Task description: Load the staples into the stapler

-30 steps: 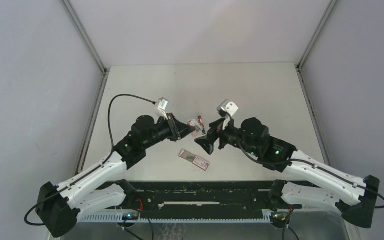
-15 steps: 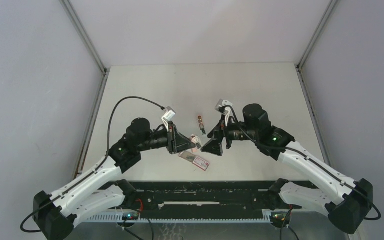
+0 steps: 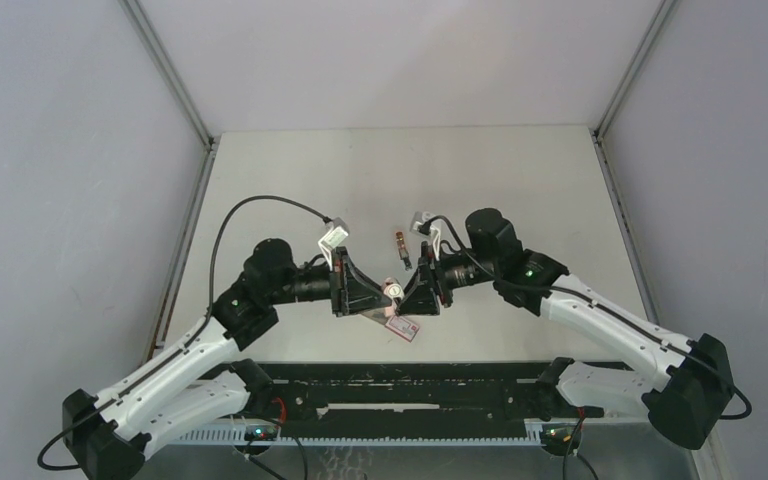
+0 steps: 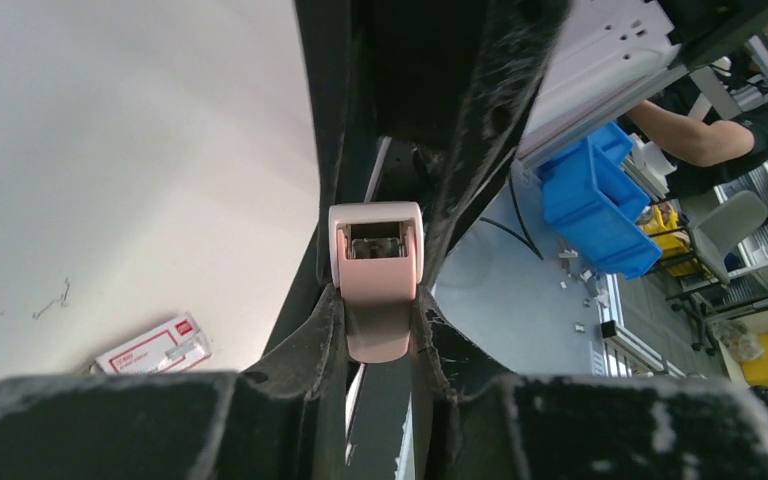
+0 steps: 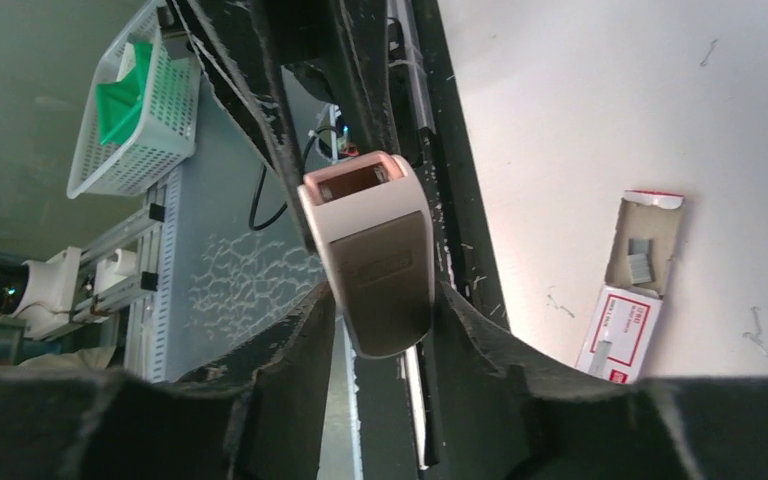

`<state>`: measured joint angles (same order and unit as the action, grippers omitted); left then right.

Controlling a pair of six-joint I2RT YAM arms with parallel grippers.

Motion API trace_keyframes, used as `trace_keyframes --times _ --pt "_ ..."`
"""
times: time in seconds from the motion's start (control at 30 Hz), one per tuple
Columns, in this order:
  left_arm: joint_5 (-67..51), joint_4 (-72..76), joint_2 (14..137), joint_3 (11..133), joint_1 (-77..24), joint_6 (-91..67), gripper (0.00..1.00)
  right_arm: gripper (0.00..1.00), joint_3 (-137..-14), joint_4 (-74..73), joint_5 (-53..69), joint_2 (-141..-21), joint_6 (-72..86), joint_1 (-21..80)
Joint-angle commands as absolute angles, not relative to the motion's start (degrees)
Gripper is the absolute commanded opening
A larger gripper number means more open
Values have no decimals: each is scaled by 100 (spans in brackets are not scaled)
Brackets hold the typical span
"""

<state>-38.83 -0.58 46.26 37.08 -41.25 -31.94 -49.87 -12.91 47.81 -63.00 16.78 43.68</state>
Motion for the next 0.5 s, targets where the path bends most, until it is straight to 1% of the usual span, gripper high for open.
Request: trace_keyframes --times 0.0,0.1,0.17,0.23,0.33,0.37,0.4,0.43,0.47 --pt "-4105 825 4537 3724 -4164 -3356 0 39 -5020 -971 5067 -6338 1843 4488" --pt "-4165 854 4529 3711 -4166 -3375 0 44 -5018 -954 5032 -6344 1863 4491" --pt "-4167 861 4497 3702 -4166 -3368 0 42 -5021 -944 5018 -6341 1870 4491" --pt "-4166 854 4462 3687 -4166 -3351 0 32 -5023 -907 5079 -6338 1893 4483" --pt "-4069 718 4433 3690 -4166 -3241 0 14 -5019 -832 5238 -6297 1940 4461" --pt "-3986 624 4419 3698 -4166 -3190 0 6 -5021 -841 5284 -6274 1954 4446" --pt "-3894 527 4418 3708 -4170 -3118 0 0 -5018 -854 5320 -6242 1968 4421" --pt "-3805 432 4415 3717 -4167 -3055 5 0 -5021 -879 5331 -6222 1983 4384" --pt "-3704 358 4428 3722 -4168 -2999 16 0 -5013 -905 5336 -6191 2017 4347"
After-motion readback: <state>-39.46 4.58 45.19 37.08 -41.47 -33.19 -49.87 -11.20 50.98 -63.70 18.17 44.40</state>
